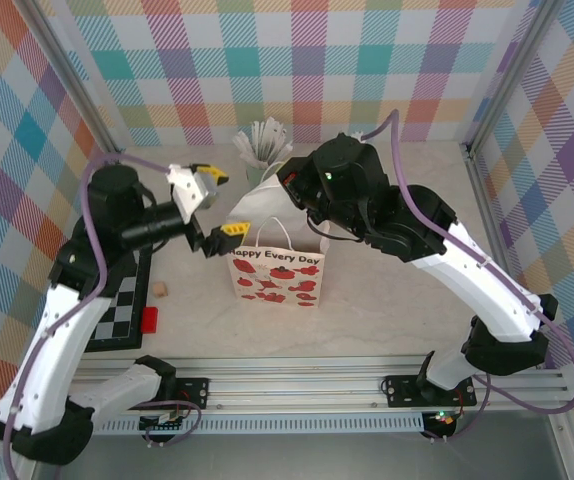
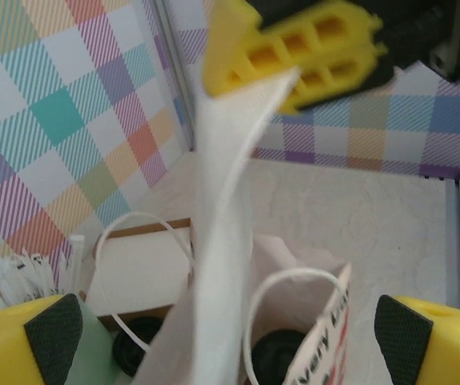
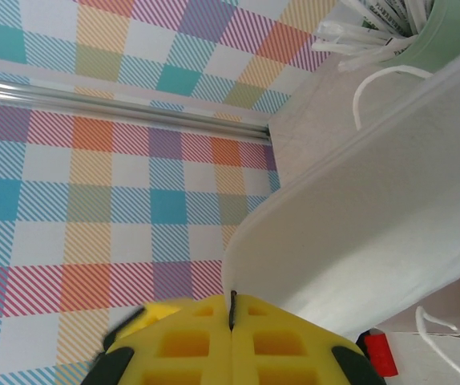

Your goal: Pack the takeout coffee

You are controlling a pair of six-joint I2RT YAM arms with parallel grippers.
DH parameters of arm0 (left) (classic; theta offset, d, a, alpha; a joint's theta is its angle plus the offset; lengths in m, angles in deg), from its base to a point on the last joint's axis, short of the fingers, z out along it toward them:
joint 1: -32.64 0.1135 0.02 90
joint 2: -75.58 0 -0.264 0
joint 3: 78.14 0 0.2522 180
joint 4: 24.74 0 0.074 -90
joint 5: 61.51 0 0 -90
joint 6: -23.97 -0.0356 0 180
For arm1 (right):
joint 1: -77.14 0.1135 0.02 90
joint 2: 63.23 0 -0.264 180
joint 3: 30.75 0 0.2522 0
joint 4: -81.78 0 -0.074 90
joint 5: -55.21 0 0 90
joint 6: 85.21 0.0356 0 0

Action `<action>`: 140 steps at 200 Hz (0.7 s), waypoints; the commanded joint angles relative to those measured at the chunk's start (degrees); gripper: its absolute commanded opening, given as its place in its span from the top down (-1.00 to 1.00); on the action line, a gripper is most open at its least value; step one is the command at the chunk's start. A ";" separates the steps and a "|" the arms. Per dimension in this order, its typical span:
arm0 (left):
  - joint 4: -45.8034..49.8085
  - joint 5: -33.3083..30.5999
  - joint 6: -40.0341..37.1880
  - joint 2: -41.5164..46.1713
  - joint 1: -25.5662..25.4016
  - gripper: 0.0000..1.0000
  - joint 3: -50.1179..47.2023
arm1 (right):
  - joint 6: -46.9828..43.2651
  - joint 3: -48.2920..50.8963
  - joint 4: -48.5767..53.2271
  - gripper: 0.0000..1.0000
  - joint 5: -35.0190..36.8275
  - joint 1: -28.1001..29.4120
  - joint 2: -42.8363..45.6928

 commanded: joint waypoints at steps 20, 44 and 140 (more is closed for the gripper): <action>2.33 5.66 -3.65 -7.76 -0.65 -0.49 5.41 | 1.81 3.77 -2.94 1.00 0.88 0.18 2.13; -1.22 9.16 -4.12 -7.93 -0.83 0.07 3.16 | -0.36 3.40 -2.85 1.00 0.79 0.08 1.82; 13.86 10.59 -18.49 -14.92 0.65 1.00 11.27 | -80.42 25.10 0.96 -0.95 -23.16 -4.86 16.49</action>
